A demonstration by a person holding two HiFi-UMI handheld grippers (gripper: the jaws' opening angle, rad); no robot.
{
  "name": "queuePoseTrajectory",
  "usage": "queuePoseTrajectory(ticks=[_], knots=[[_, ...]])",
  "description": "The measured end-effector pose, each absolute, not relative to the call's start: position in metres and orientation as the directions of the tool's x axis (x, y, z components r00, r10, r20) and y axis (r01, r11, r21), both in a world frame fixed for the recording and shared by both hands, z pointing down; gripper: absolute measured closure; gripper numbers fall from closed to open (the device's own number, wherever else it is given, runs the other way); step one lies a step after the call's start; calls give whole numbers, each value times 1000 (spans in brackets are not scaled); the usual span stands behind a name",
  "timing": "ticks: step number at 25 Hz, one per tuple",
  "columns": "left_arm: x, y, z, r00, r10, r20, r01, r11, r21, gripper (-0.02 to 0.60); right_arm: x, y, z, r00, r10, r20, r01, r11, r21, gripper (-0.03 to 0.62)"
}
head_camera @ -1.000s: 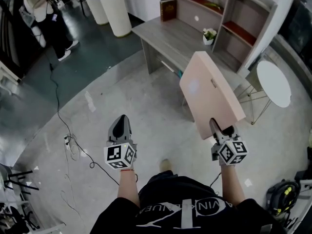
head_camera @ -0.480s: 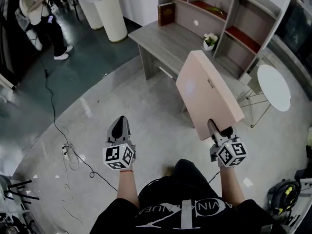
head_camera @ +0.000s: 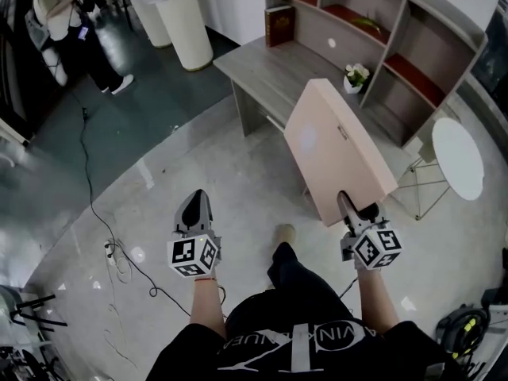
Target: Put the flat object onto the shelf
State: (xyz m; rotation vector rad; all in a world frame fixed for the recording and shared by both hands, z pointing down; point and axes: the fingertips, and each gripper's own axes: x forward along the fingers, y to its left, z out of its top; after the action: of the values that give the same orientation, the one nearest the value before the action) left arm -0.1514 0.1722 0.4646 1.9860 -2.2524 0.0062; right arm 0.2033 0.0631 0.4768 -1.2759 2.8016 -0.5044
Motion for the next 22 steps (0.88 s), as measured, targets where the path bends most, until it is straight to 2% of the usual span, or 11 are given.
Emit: queuePoseTrajectory(ticks=[6, 22], knots=[[-160, 114, 458, -96, -988, 117, -992, 105, 71, 575, 175, 14, 474, -685, -721, 107, -711, 628, -318, 307], [-170, 2, 460, -53, -987, 153, -995, 64, 72, 575, 153, -79, 482, -685, -717, 132, -703, 602, -378, 306]])
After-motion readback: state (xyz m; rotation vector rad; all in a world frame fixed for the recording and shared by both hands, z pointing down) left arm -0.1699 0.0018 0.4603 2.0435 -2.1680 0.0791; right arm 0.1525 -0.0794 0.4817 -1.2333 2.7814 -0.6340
